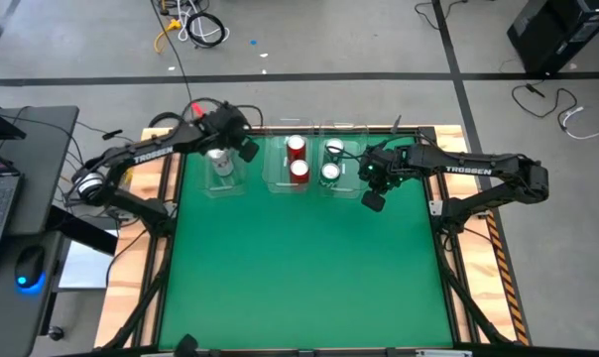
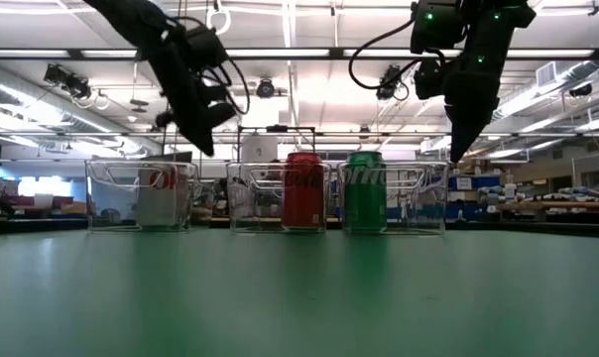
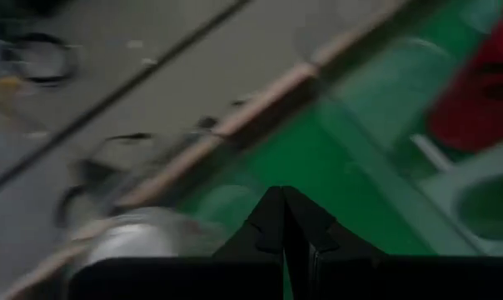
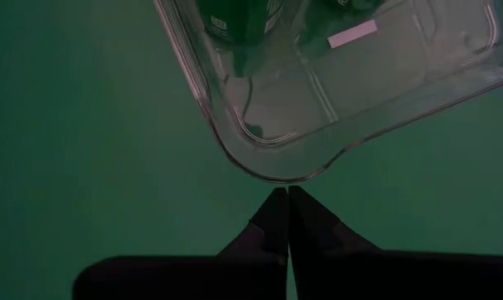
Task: Sort soda cans
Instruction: Adjust the left transparent bin
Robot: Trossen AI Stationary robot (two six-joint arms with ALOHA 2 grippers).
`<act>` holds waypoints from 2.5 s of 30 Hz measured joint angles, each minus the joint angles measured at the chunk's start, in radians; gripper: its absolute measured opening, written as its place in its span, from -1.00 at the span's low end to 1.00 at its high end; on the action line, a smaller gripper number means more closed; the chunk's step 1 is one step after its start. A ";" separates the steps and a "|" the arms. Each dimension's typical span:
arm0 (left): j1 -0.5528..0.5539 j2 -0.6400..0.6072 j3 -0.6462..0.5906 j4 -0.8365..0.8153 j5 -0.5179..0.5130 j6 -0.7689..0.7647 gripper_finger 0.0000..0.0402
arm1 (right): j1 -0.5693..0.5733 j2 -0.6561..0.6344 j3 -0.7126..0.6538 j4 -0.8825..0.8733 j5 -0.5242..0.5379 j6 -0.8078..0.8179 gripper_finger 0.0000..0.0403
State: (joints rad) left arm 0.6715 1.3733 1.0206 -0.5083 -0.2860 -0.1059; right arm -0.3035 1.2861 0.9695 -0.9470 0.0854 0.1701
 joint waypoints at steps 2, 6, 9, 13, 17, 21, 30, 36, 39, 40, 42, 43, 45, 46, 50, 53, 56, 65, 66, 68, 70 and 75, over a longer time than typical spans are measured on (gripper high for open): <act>0.015 -0.022 0.043 -0.067 -0.086 0.001 -1.00 | 0.000 0.000 0.000 0.000 0.000 -0.005 -1.00; 0.095 -0.059 0.095 -0.247 -0.203 -0.060 -1.00 | 0.000 0.000 0.000 0.000 0.000 -0.013 -1.00; 0.172 -0.082 0.097 -0.355 -0.203 -0.116 -1.00 | 0.000 0.000 -0.001 0.000 0.000 -0.020 -1.00; 0.269 -0.083 0.078 -0.438 -0.187 -0.158 -1.00 | 0.000 0.000 -0.001 0.002 0.000 -0.033 -1.00; 0.270 -0.079 0.080 -0.425 -0.171 -0.179 -1.00 | 0.000 0.000 -0.001 0.008 0.000 -0.036 -1.00; 0.273 -0.067 0.080 -0.420 -0.175 -0.229 -1.00 | 0.000 0.000 -0.001 0.008 0.000 -0.036 -1.00; 0.278 -0.050 0.010 -0.383 -0.155 -0.216 -1.00 | 0.000 0.000 -0.001 0.008 0.000 -0.040 -1.00; 0.275 -0.029 0.002 -0.381 -0.157 -0.260 -1.00 | 0.000 0.000 -0.001 0.009 0.000 -0.042 -1.00; 0.266 -0.006 0.001 -0.410 -0.162 -0.260 -1.00 | 0.000 0.000 -0.001 0.008 0.000 -0.042 -1.00; 0.258 -0.002 -0.005 -0.410 -0.161 -0.242 -1.00 | 0.000 0.000 -0.001 0.008 0.000 -0.042 -1.00; 0.235 -0.005 -0.028 -0.392 -0.161 -0.202 -1.00 | 0.000 0.000 -0.001 0.008 0.000 -0.045 -1.00; 0.223 -0.008 -0.042 -0.382 -0.160 -0.190 -1.00 | 0.000 0.000 -0.001 0.009 0.000 -0.049 -1.00; 0.202 -0.024 -0.063 -0.391 -0.160 -0.191 -1.00 | 0.000 0.000 -0.001 0.010 0.000 -0.051 -1.00; 0.193 -0.036 -0.068 -0.397 -0.163 -0.206 -1.00 | 0.000 0.000 -0.001 0.010 0.000 -0.051 -1.00; 0.166 -0.057 -0.075 -0.512 -0.228 -0.313 -1.00 | 0.000 0.000 -0.001 0.009 -0.001 -0.053 -1.00; 0.131 -0.066 -0.076 -0.554 -0.245 -0.342 -1.00 | 0.000 0.000 -0.001 0.008 -0.001 -0.059 -1.00; 0.077 -0.079 -0.077 -0.531 -0.229 -0.340 -1.00 | 0.000 0.000 -0.001 0.010 -0.001 -0.063 -1.00; -0.072 -0.149 -0.076 -0.358 -0.089 -0.340 -1.00 | 0.000 0.000 -0.001 0.010 -0.001 -0.066 -1.00; -0.088 -0.152 -0.076 -0.326 -0.058 -0.339 -1.00 | 0.000 0.000 -0.001 0.010 -0.001 -0.066 -1.00; -0.117 -0.151 -0.077 -0.265 0.005 -0.341 -1.00 | 0.000 0.000 -0.001 0.010 -0.001 -0.067 -1.00; -0.137 -0.152 -0.077 -0.214 0.026 -0.339 -1.00 | 0.000 0.000 -0.001 0.011 -0.001 -0.070 -1.00; -0.143 -0.149 -0.077 -0.247 -0.032 -0.339 -1.00 | 0.000 0.000 -0.001 0.011 -0.001 -0.077 -1.00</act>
State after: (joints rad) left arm 0.5285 1.2243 0.9440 -0.7551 -0.3180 -0.4448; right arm -0.3031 1.2861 0.9684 -0.9360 0.0849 0.0933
